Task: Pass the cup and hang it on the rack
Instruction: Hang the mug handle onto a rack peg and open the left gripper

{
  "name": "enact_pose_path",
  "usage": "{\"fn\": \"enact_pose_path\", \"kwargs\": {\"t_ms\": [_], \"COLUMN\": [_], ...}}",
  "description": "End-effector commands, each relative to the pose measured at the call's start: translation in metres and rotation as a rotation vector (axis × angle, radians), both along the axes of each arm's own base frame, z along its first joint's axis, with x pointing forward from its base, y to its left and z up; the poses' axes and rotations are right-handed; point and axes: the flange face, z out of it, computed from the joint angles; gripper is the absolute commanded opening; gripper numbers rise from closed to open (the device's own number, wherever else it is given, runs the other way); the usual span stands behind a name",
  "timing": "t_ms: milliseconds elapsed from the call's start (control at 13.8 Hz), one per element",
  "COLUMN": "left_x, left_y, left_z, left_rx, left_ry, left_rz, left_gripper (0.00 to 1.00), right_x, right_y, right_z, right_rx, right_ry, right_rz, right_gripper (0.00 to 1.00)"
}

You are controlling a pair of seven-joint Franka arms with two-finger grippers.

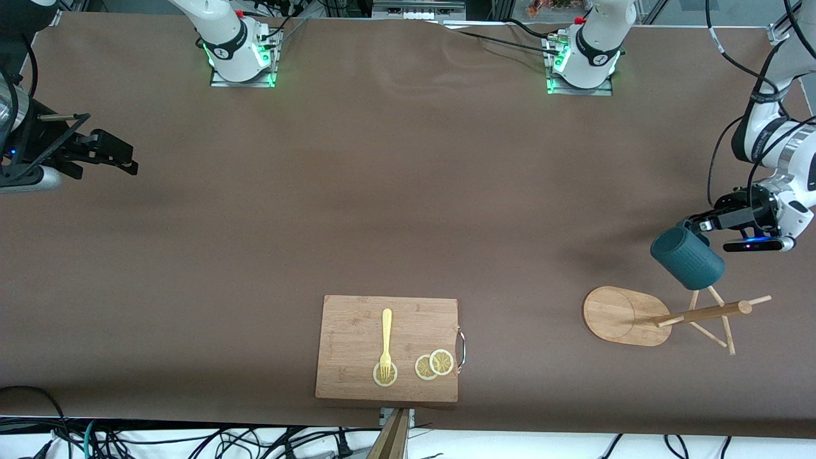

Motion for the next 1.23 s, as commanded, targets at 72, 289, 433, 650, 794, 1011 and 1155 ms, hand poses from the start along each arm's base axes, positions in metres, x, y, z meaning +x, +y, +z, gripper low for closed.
{"fn": "enact_pose_path", "kwargs": {"t_ms": [72,289,433,650,794,1011,1155], "left_x": [0.017,0.026,0.025,0.026,0.025,0.027,0.026], "left_y": [0.006,0.012,0.02,0.03,0.031,0.031,0.031], "left_z": [-0.019,-0.034,-0.044,-0.054,-0.06,-0.065,-0.066], "left_rx": [-0.075,-0.087,-0.097,-0.109,-0.111,-0.12,-0.101], "left_ry": [-0.021,-0.032,-0.027,-0.034,-0.028,-0.024,-0.06], "left_rz": [0.032,0.051,0.066,0.084,0.088,0.109,0.117], "left_gripper": [0.0,0.0,0.0,0.0,0.0,0.15,0.64], "right_x": [0.0,0.0,0.0,0.0,0.0,0.0,0.0], "right_y": [0.0,0.0,0.0,0.001,0.001,0.002,0.002], "right_z": [0.006,0.006,0.006,0.006,0.006,0.006,0.006], "right_rx": [-0.012,-0.012,-0.012,-0.012,-0.012,-0.011,-0.011], "right_ry": [-0.005,-0.005,-0.005,-0.005,-0.005,-0.005,-0.005], "right_rz": [0.008,0.008,0.008,0.01,0.01,0.011,0.011], "right_gripper": [1.0,1.0,1.0,1.0,1.0,1.0,1.0]}}
